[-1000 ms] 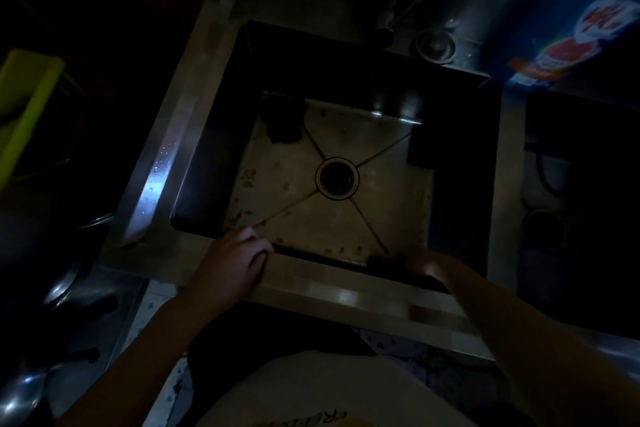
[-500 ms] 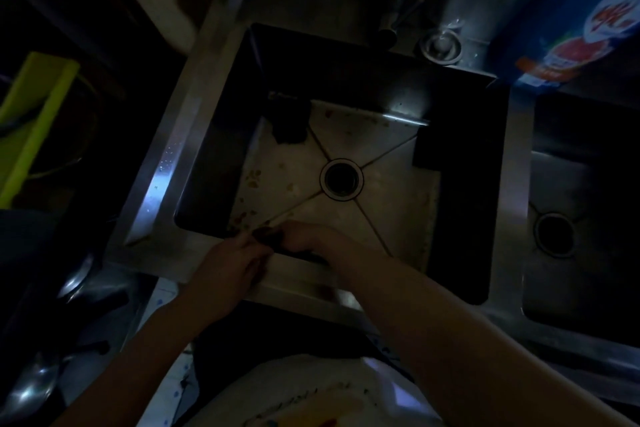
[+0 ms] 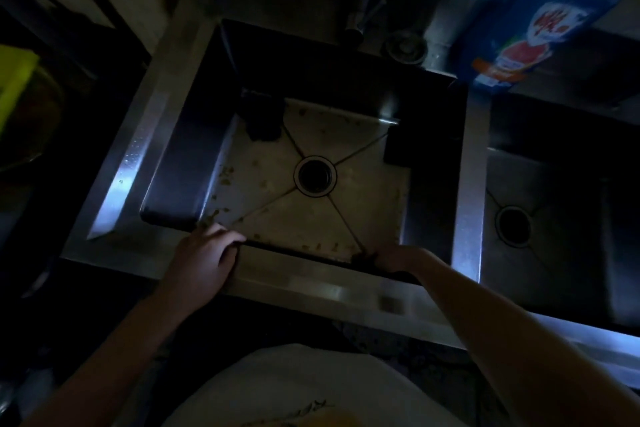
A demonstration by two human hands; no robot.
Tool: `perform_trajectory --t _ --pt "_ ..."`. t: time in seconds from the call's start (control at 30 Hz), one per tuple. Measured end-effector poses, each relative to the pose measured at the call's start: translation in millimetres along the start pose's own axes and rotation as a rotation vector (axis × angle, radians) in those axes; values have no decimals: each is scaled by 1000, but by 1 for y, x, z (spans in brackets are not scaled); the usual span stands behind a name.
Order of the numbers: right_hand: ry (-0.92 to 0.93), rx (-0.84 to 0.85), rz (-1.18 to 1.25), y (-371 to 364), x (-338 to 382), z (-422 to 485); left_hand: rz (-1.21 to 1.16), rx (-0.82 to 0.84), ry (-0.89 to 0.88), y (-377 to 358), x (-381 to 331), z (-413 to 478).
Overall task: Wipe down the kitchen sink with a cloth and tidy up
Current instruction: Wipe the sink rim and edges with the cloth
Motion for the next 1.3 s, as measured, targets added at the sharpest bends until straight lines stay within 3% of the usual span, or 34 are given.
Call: perform_trajectory --t 0.13,0.3,0.4,0.73,0.9,1.03,1.3 --pt "23 -1 43 6 44 9 32 -15 0 0 -1 0" --pt "209 9 357 19 138 13 79 -14 -13 -1 3 7" --pt "215 8 323 24 158 15 126 44 -48 -2 4 14" --pt "-23 -50 248 2 42 2 134 101 -123 -13 -12 29" --pt "-160 -124 297 -2 -8 -11 76 220 -200 -43 -40 33" --pt "-116 -145 286 -1 7 -10 105 320 -237 -66 -53 30" --pt "72 -135 205 5 38 5 53 239 -203 -74 -71 25"
Point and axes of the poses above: each hand's wrist, its own z-axis towards the middle knuckle, its own y-axis out of the back of the hand, x = y × z, the point moved 9 cm from there along z, towards the middle knuckle, and after that the axes turned 3 degrees about -z, right-handed, at the moved point
